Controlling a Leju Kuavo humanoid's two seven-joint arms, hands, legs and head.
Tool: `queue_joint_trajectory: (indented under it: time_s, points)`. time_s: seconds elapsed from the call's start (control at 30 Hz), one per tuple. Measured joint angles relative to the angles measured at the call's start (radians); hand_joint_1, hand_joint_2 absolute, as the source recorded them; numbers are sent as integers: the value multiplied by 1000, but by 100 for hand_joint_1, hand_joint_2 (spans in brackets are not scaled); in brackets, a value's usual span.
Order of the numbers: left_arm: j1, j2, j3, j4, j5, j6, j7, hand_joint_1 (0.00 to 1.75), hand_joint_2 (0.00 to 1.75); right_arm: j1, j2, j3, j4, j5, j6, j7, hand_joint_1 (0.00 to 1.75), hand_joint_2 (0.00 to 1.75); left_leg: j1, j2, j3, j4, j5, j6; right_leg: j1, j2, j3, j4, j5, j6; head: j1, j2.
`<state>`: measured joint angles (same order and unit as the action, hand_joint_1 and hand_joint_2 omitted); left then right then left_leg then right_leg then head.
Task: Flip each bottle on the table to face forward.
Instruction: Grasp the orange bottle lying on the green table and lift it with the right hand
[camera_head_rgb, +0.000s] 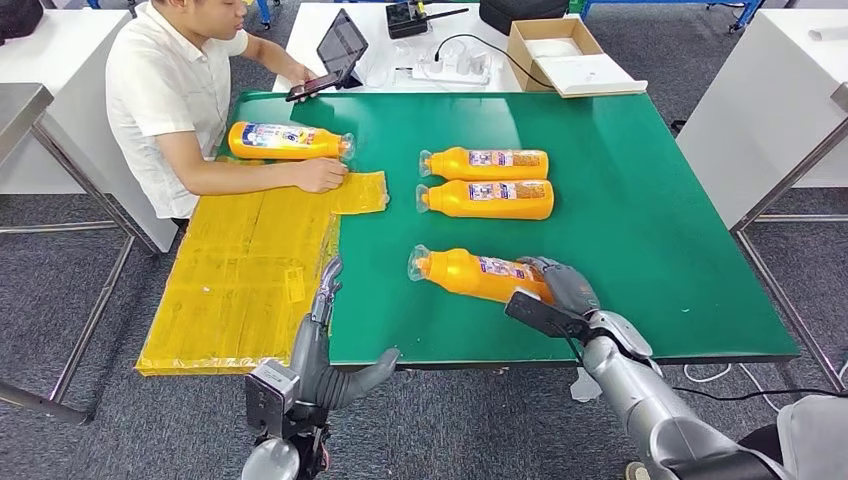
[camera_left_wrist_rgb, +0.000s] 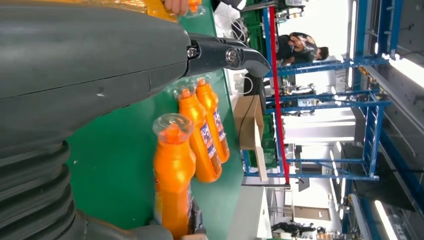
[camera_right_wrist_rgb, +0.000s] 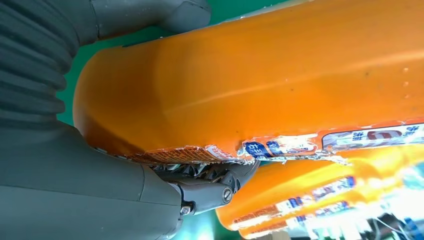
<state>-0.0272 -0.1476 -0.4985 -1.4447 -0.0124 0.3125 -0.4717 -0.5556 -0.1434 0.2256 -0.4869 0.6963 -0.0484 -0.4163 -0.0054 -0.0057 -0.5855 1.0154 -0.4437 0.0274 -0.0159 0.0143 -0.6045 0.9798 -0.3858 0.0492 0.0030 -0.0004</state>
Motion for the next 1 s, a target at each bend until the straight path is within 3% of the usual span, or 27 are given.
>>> queue_joint_trajectory:
  time_s: [0.37,0.53,0.73,1.0]
  points:
    - [14,-5,12,-1,67,33,25,0,175,60,32,-30,-67,-93,-47,-57,175,175,0,0,-2,0,0,0,0,-1,-1,0,0,0,0,0]
    - [43,-14,38,6,286,30,125,0,175,189,65,-34,-296,-201,-109,-49,175,175,0,-2,-10,0,1,0,0,-1,-8,1,0,0,0,0]
    - [59,-9,29,12,359,-18,134,0,175,280,113,-11,-573,-276,-194,-59,175,175,1,-4,-15,0,1,0,0,-3,-12,2,-1,1,0,0]
    - [53,-15,27,11,427,-63,116,0,175,289,160,119,-652,-289,-180,-69,175,175,0,-5,-15,0,0,0,-1,-3,-13,1,-2,2,0,0]
